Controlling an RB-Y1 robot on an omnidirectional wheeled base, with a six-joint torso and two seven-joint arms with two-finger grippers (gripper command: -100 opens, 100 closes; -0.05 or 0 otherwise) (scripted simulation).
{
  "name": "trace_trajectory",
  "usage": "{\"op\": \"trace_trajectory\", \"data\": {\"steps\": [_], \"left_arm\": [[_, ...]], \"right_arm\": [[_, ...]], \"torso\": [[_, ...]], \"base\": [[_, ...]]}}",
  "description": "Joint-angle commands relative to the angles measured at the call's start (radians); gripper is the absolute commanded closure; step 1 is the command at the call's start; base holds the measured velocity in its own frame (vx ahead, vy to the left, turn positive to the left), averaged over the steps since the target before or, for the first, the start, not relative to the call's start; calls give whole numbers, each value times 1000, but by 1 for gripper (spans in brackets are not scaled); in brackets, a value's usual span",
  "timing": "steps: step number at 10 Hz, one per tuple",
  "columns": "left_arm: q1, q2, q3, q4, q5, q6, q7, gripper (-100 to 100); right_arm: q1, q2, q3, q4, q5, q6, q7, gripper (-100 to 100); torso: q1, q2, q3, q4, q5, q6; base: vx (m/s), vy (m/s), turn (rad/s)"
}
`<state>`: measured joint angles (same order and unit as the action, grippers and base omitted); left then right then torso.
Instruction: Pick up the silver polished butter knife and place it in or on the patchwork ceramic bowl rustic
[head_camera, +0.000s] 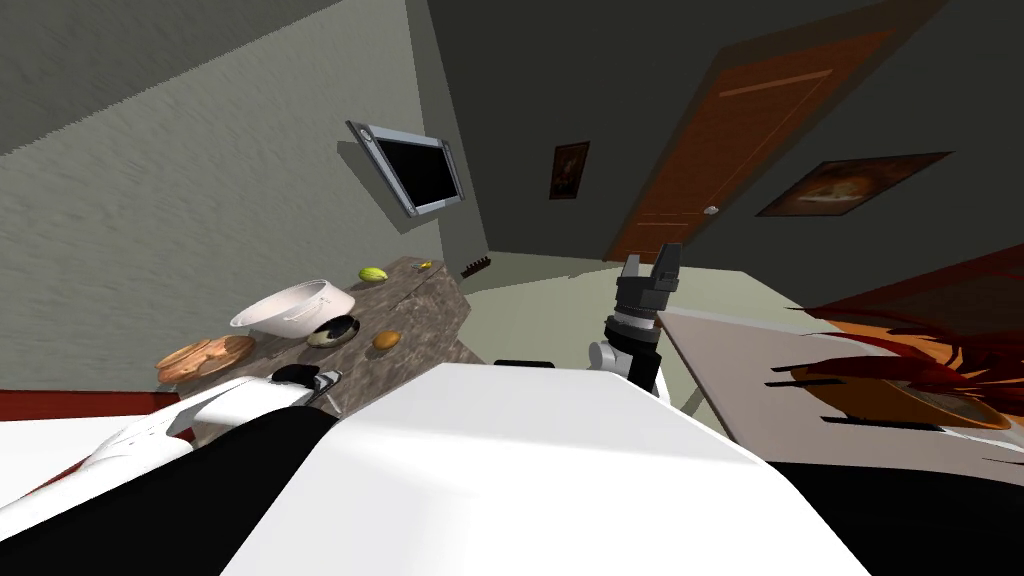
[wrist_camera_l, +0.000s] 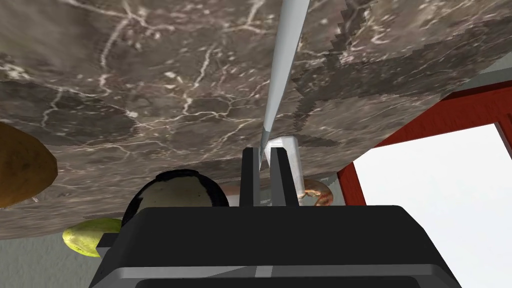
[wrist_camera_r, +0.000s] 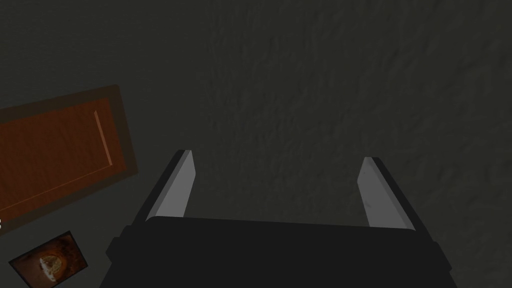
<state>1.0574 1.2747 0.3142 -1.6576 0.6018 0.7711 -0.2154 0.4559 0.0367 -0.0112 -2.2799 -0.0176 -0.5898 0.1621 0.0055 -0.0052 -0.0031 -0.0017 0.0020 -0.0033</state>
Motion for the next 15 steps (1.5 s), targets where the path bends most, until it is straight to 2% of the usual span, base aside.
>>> {"op": "trace_trajectory", "data": {"steps": [1, 2, 5, 7, 8, 10, 11, 12, 13, 15], "left_arm": [[-21, 23, -4, 50, 31, -8, -13, 100], [-36, 41, -6, 77, 55, -15, -22, 100], [-52, 59, -9, 130, 79, -21, -31, 100], [-84, 93, -16, 197, 126, -35, -47, 100], [-84, 93, -16, 208, 126, -35, -47, 100], [-118, 126, -25, 274, 169, -47, -60, 100], [-118, 126, -25, 284, 169, -47, -60, 100], [-135, 141, -31, 318, 189, -53, -65, 100], [-135, 141, -31, 321, 189, -53, -65, 100], [-169, 170, -44, 388, 227, -63, -73, 100]], "right_arm": [[0, 0, 0, 0, 0, 0, 0, 0], [0, 0, 0, 0, 0, 0, 0, 0], [0, 0, 0, 0, 0, 0, 0, 0], [0, 0, 0, 0, 0, 0, 0, 0], [0, 0, 0, 0, 0, 0, 0, 0], [0, 0, 0, 0, 0, 0, 0, 0], [0, 0, 0, 0, 0, 0, 0, 0], [0, 0, 0, 0, 0, 0, 0, 0], [0, 0, 0, 0, 0, 0, 0, 0], [0, 0, 0, 0, 0, 0, 0, 0]], "torso": [[0, 0, 0, 0, 0, 0], [0, 0, 0, 0, 0, 1], [1, 0, 0, 0, 0, 0], [0, 0, 0, 0, 0, 0], [1, 0, 0, 1, -1, 1], [1, 0, 0, 1, 0, 0], [1, 0, 0, 1, -1, 1], [1, 0, 1, 1, 0, -1], [1, 1, 1, 1, 0, -1], [0, 1, 1, 1, 0, -1]], "base": [[-4, 19, -105], [-5, 32, -142], [-3, 28, -66], [-6, 37, -123], [-4, 40, -77], [-7, 37, -120], [-9, 45, -64], [-9, 43, -74], [-8, 35, -50], [-13, 43, -108]]}}
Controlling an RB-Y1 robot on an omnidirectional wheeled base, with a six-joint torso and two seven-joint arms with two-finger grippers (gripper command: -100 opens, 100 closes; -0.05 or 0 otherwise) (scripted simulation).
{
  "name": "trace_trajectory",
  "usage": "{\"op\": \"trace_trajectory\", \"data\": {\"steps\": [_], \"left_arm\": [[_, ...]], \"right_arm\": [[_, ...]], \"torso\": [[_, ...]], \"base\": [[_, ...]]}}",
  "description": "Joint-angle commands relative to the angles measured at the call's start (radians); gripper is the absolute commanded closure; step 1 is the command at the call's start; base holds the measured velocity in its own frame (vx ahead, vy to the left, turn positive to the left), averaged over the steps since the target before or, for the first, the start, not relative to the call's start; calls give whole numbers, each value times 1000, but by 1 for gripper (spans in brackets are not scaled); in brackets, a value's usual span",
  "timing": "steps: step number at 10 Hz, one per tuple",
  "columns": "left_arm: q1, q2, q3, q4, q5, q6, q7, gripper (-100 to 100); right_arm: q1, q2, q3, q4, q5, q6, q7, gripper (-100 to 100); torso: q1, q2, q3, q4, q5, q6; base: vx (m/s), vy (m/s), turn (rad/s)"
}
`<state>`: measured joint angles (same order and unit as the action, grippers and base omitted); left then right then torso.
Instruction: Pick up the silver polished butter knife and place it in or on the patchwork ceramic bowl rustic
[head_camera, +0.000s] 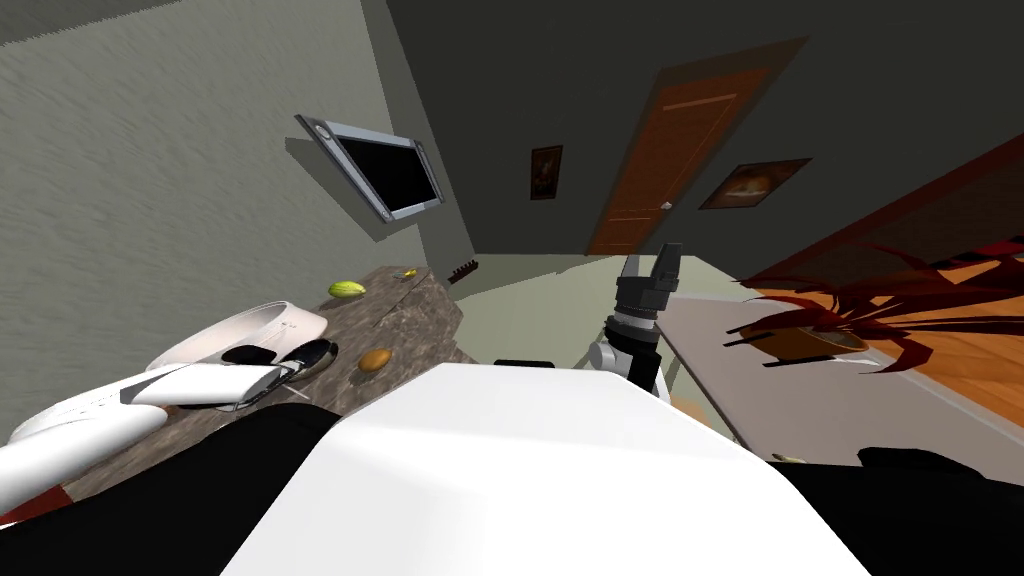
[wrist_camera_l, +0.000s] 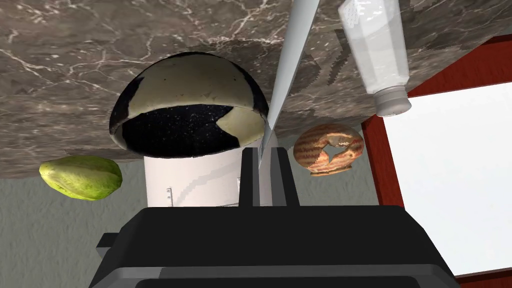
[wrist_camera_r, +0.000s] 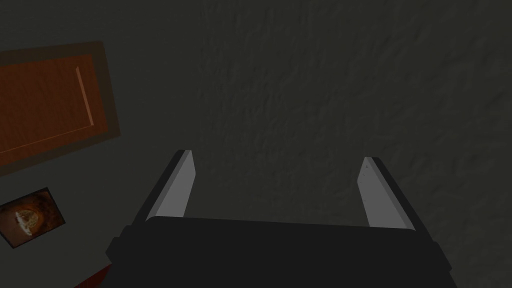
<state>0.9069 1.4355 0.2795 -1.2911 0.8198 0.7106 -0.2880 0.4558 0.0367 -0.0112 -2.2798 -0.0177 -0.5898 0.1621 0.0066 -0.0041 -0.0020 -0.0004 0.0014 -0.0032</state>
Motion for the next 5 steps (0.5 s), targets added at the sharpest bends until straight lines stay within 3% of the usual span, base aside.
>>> {"op": "trace_trajectory", "data": {"steps": [1, 5], "left_arm": [[-35, 22, -16, 50, 26, -7, -4, 100], [-92, 65, -42, 165, 82, -22, -11, 100]], "right_arm": [[0, 0, 0, 0, 0, 0, 0, 0], [0, 0, 0, 0, 0, 0, 0, 0]], "torso": [[0, 0, 0, 0, 0, 0], [1, 1, 1, 0, 0, -1]], "base": [[-23, 76, -126], [-21, 74, -120]]}}
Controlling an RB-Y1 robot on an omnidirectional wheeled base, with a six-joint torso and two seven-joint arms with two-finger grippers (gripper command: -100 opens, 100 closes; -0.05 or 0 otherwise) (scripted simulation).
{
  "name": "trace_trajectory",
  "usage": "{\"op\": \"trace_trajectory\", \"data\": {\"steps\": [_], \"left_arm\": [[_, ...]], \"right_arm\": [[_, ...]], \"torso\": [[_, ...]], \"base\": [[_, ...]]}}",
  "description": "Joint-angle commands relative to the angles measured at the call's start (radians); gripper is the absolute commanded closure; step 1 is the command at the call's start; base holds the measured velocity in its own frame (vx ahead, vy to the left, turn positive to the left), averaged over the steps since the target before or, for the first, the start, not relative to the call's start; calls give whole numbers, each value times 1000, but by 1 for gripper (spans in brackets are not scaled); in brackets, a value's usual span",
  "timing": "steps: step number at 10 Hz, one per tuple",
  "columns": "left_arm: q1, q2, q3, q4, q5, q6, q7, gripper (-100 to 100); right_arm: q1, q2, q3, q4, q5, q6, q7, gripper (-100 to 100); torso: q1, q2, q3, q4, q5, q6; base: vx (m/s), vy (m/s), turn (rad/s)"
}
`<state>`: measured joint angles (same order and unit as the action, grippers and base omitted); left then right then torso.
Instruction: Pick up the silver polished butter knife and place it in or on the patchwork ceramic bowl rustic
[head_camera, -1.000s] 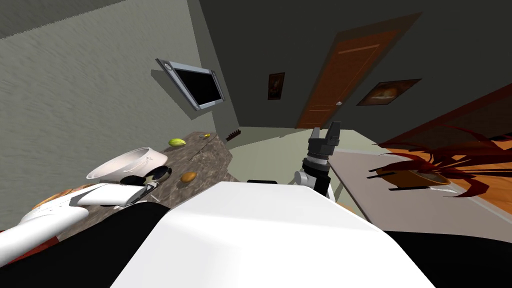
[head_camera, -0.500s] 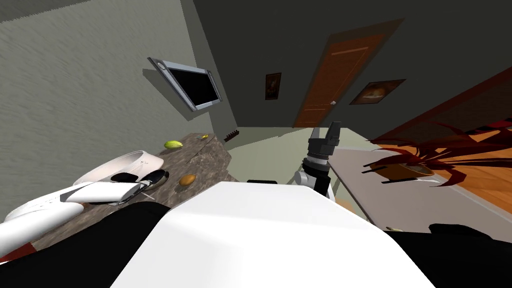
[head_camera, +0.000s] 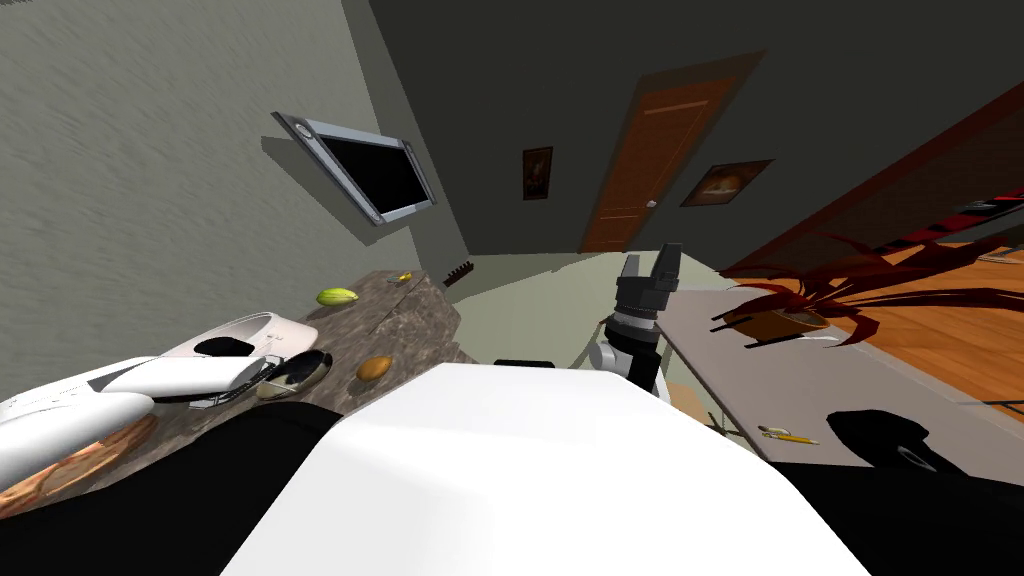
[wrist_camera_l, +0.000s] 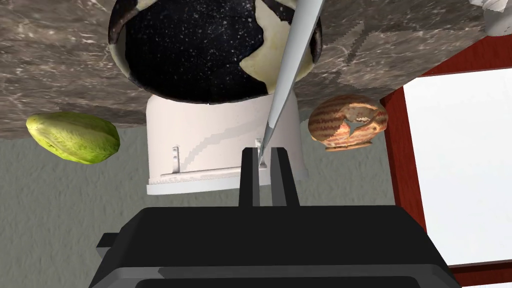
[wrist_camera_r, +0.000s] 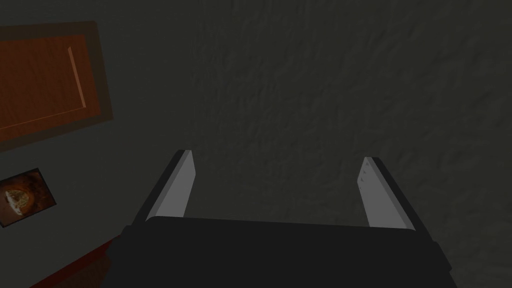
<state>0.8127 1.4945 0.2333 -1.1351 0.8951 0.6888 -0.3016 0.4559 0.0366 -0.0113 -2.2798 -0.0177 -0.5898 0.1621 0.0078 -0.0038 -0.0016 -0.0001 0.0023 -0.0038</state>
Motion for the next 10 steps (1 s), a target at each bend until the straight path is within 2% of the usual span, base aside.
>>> {"op": "trace_trajectory", "data": {"steps": [1, 3, 4, 5, 9, 10], "left_arm": [[-10, 15, -2, 30, 17, -3, 2, 100], [-35, 32, -15, 74, 39, -8, 2, 100], [-24, 30, -8, 59, 34, -5, 4, 100], [-27, 31, -8, 62, 35, -6, 3, -100], [-27, 31, -8, 62, 35, -6, 3, -100], [-27, 31, -8, 62, 35, -6, 3, 0]], "right_arm": [[0, 0, 0, 0, 0, 0, 0, 0], [0, 0, 0, 0, 0, 0, 0, 0], [0, 0, 0, 0, 0, 0, 0, 0], [0, 0, 0, 0, 0, 0, 0, 0], [0, 0, 0, 0, 0, 0, 0, 0], [0, 0, 0, 0, 0, 0, 0, 0]], "torso": [[0, 0, 0, 0, 0, 0], [-1, 0, 0, 0, -1, 0], [-1, 0, 0, 0, 0, -1], [-3, 0, 0, 0, 0, -2], [-5, 0, 0, 0, 0, -2], [-5, 0, 0, 0, 0, -2]], "base": [[-17, 54, -97], [-19, 62, -108], [-9, 29, -22], [0, 6, -1], [0, 0, 0], [0, 0, 0]]}}
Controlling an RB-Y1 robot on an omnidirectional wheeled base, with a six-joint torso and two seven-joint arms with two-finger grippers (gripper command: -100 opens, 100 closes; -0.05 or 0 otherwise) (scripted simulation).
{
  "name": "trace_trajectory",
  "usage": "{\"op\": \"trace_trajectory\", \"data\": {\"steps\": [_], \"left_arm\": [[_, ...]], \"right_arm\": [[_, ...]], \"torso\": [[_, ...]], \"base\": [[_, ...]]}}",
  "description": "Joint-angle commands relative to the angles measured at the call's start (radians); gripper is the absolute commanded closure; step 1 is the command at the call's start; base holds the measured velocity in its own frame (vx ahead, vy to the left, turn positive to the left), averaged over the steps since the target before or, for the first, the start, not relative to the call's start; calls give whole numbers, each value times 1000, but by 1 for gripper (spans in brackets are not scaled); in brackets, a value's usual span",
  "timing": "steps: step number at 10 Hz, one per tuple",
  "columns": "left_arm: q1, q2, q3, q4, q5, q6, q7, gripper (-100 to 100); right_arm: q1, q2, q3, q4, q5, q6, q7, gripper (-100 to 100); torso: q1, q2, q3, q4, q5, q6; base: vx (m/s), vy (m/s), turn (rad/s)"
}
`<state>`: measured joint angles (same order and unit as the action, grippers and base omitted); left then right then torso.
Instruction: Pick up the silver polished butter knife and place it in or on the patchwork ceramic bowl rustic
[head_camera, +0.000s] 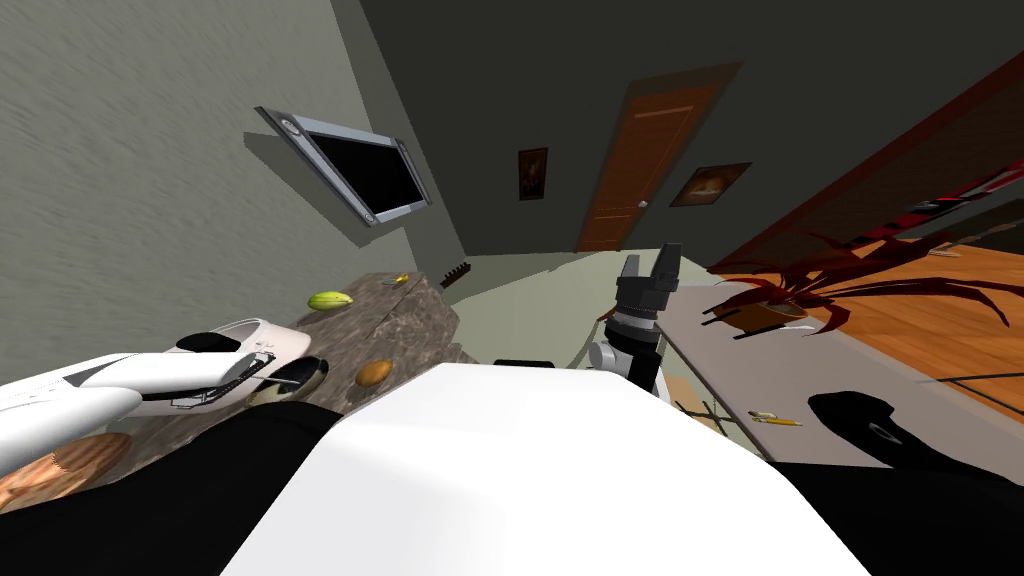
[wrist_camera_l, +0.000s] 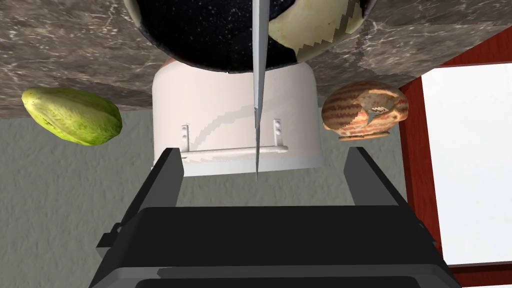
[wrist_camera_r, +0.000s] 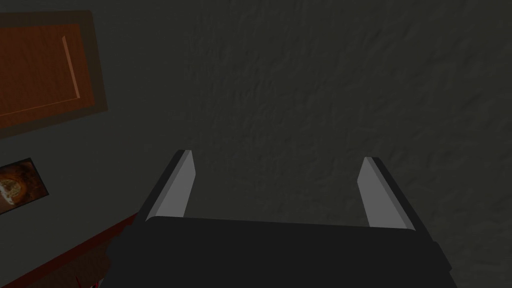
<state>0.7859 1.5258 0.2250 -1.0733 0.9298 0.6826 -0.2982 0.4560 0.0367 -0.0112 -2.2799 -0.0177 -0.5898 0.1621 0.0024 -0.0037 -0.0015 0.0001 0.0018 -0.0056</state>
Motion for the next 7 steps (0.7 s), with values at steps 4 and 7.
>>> {"op": "trace_trajectory", "data": {"steps": [4, 7], "left_arm": [[-109, 20, -87, -24, -131, -128, -34, -100], [-109, 20, -87, -24, -148, -216, -34, -100]], "right_arm": [[0, 0, 0, 0, 0, 0, 0, 0], [0, 0, 0, 0, 0, 0, 0, 0]], "torso": [[2, -3, -2, -1, 0, 1], [0, 0, 0, 0, 0, 0]], "base": [[39, 40, -55], [-11, -10, -35]]}}
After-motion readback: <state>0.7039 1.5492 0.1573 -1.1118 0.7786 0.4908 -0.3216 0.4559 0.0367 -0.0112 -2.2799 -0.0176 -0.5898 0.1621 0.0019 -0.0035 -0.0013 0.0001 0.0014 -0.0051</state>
